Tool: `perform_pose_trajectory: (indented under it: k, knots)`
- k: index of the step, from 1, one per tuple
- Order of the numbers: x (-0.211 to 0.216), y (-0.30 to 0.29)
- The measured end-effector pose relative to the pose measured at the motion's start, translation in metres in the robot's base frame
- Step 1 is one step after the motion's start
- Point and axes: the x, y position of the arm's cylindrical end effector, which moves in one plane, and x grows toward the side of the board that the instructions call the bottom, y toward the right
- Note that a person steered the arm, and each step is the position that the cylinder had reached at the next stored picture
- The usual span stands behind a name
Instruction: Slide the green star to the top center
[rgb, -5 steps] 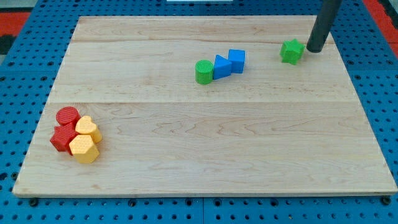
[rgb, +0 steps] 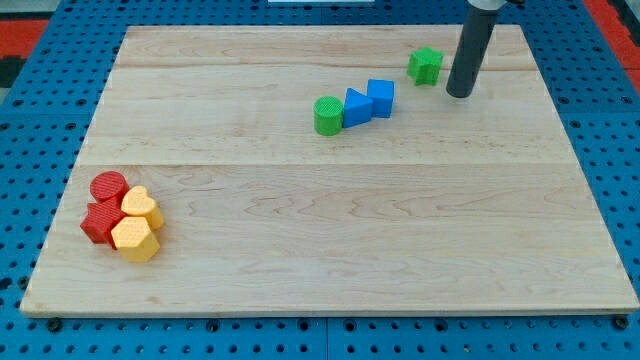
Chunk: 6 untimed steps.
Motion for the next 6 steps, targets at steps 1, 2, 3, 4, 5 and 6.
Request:
perform_pose_trajectory:
  k: [1, 2, 3, 4, 5, 6]
  knots:
    - [-0.037, -0.014]
    - [-0.024, -0.027]
    - [-0.012, -0.057]
    - [-0.02, -0.092]
    - [-0.034, -0.14]
    - [-0.053, -0.118]
